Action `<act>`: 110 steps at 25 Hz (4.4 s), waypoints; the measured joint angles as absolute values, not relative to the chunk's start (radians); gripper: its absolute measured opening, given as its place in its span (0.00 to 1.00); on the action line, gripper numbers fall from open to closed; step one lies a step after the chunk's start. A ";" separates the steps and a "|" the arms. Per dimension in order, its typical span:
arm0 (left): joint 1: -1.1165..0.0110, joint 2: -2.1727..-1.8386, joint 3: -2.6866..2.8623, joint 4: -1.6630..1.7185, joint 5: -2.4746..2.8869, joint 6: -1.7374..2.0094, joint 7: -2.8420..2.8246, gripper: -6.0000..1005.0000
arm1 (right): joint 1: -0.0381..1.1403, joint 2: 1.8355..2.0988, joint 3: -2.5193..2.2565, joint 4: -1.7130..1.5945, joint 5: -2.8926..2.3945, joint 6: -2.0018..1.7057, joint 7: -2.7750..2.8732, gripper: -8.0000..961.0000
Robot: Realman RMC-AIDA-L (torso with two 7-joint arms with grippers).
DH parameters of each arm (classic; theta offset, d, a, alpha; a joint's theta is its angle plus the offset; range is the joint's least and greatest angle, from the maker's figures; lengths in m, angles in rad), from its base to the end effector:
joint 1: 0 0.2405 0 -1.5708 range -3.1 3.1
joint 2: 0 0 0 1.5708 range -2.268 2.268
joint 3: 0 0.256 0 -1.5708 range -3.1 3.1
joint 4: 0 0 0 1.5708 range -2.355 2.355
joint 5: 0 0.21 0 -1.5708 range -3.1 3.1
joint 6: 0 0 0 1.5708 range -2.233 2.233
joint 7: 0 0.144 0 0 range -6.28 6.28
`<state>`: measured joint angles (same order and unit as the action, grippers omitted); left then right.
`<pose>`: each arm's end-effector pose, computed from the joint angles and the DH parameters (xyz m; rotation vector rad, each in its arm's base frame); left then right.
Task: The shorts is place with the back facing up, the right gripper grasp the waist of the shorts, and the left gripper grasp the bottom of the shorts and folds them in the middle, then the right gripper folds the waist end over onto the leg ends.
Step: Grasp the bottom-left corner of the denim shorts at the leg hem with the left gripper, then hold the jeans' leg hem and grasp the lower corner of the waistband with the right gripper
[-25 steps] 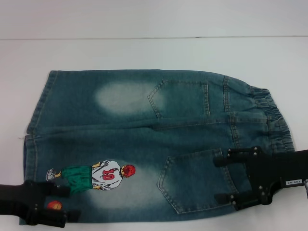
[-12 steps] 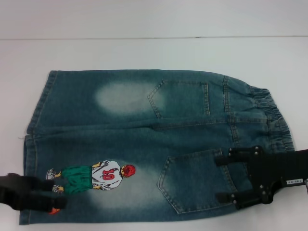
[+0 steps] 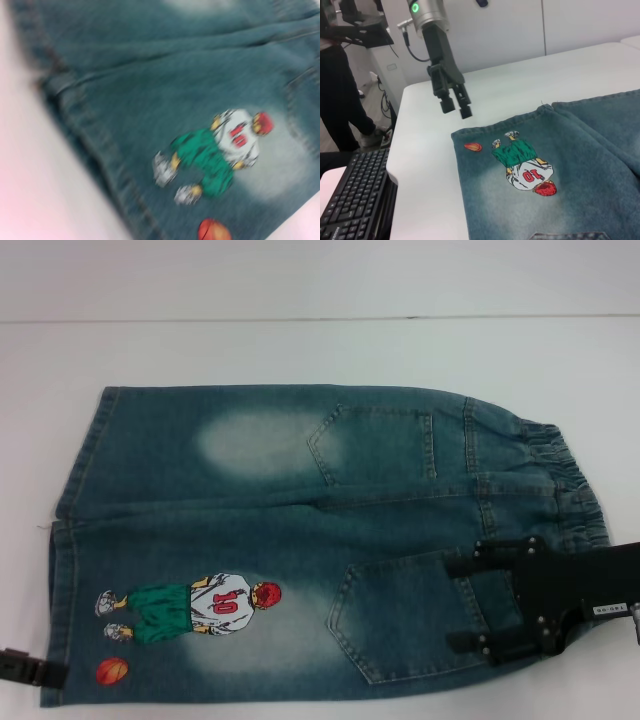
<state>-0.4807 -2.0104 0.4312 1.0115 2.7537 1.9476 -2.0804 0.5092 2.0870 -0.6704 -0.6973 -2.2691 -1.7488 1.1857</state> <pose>-0.3374 0.2596 0.0876 -2.4935 -1.7236 0.0902 0.2774 0.2869 -0.0101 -3.0373 0.3500 0.4900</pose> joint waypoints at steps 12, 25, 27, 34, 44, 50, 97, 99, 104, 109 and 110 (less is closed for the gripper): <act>-0.484 -2.010 0.441 1.010 2.803 1.956 -2.114 0.92 | 0.513 2.084 -0.670 -0.701 -2.270 -1.736 1.203 0.91; -0.486 -2.019 0.448 0.970 2.827 1.915 -2.124 0.92 | 0.512 2.086 -0.682 -0.701 -2.269 -1.734 1.200 0.91; -0.486 -2.019 0.449 0.959 2.827 1.908 -2.124 0.92 | 0.512 2.086 -0.683 -0.701 -2.269 -1.734 1.200 0.91; -0.488 -2.027 0.470 0.953 2.827 1.894 -2.129 0.92 | 0.512 2.086 -0.684 -0.700 -2.269 -1.734 1.199 0.90; -0.513 -2.032 0.476 0.929 2.827 1.881 -2.130 0.91 | 0.504 2.086 -0.684 -0.699 -2.270 -1.738 1.201 0.90; -0.520 -2.035 0.486 0.927 2.827 1.881 -2.131 0.91 | 0.503 2.086 -0.684 -0.699 -2.270 -1.738 1.201 0.89; -0.548 -2.035 0.524 0.926 2.828 1.863 -2.193 0.16 | 0.515 2.085 -0.675 -0.710 -2.257 -1.713 1.201 0.87; -0.551 -2.034 0.525 0.924 2.829 1.864 -2.194 0.09 | 0.515 2.085 -0.675 -0.712 -2.252 -1.714 1.202 0.87; -0.560 -2.036 0.538 0.916 2.830 1.866 -2.195 0.03 | 0.515 2.085 -0.673 -0.713 -2.246 -1.712 1.205 0.86; -0.576 -2.033 0.535 0.917 2.825 1.875 -2.195 0.03 | 0.499 2.077 -0.660 -0.814 -2.247 -1.727 1.342 0.86; -0.578 -2.030 0.533 0.919 2.823 1.876 -2.195 0.03 | 0.491 2.074 -0.660 -0.858 -2.249 -1.735 1.385 0.86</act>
